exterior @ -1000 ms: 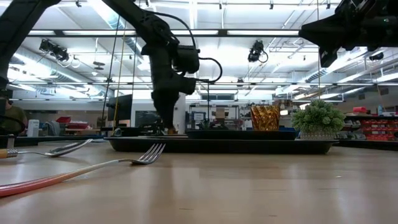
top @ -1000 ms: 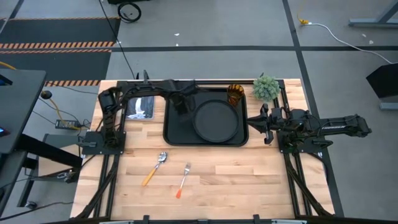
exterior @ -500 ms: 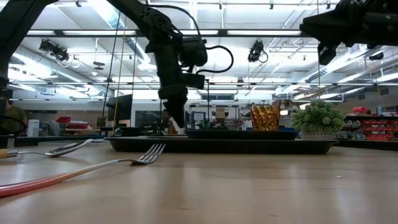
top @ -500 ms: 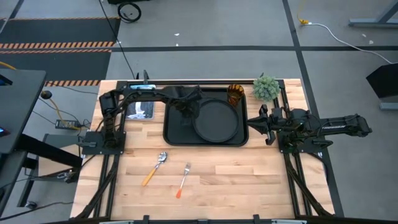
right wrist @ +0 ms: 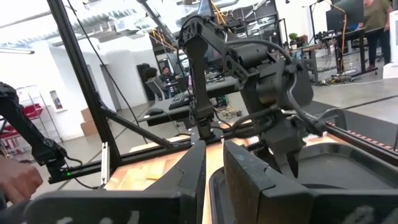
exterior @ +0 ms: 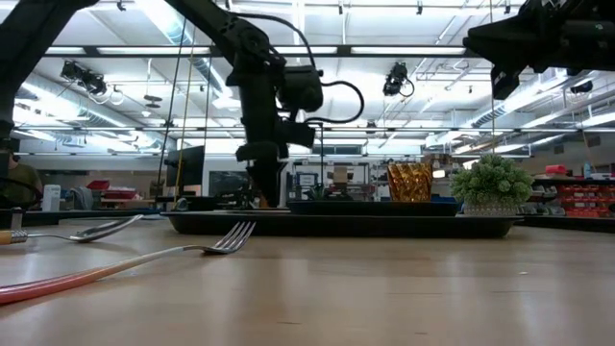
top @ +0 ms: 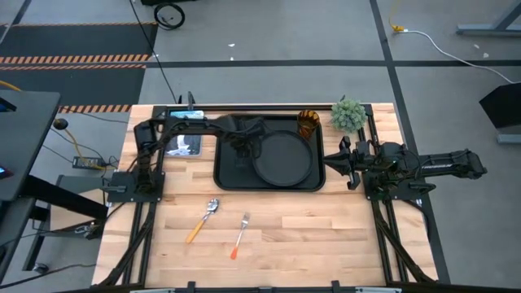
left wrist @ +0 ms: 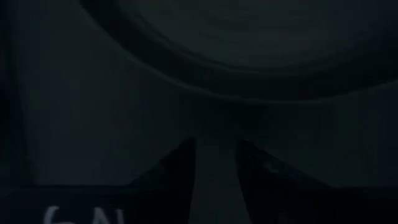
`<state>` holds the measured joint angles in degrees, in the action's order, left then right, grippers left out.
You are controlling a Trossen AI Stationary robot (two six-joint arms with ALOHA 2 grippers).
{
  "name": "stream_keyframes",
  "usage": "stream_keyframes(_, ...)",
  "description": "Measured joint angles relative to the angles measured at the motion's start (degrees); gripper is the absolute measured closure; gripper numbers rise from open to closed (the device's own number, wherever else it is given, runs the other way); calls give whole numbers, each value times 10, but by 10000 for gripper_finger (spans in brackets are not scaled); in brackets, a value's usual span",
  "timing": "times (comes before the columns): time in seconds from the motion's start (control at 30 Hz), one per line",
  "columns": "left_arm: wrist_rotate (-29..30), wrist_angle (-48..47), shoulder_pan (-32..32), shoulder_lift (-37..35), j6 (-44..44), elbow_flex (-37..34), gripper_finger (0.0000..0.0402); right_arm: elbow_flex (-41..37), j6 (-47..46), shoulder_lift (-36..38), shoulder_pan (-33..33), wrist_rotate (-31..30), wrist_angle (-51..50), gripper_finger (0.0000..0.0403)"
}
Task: Pick and place plate/cup/fork/spoon on tray
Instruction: Put the black plate on the black tray, then put the orange fork to the left of the black plate
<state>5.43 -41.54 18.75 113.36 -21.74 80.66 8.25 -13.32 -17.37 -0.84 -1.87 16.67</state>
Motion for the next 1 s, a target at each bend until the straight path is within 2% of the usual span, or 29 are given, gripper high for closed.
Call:
stream_keyframes(0.3, -8, 54, -27, 11, 4, 0, 281, 0, 0, 0, 0, 4, 3, 339)
stream_keyframes(0.4, -12, 47, -38, 11, 5, 0, 281, 0, 0, 0, 0, 4, 4, 339)
stream_keyframes(0.47, -11, 8, -46, 11, 19, 4, 281, 0, -3, 0, 0, 4, 4, 339)
stream_keyframes(0.57, -20, -83, -61, 8, 90, 27, 281, 0, -6, 0, 0, 8, 3, 339)
stream_keyframes(0.67, -81, -172, -86, 1, 168, 62, 281, 0, -2, 0, 0, 9, 3, 339)
stream_keyframes(0.77, -144, -218, -126, 1, 228, 96, 281, 0, 2, 0, 0, 10, 7, 339)
stream_keyframes(0.87, -165, -219, -169, 0, 319, 111, 281, 0, 3, 0, 0, 12, 8, 339)
stream_keyframes(1.0, -160, -195, -227, 1, 448, 109, 281, 0, 4, 0, 0, 23, 0, 339)
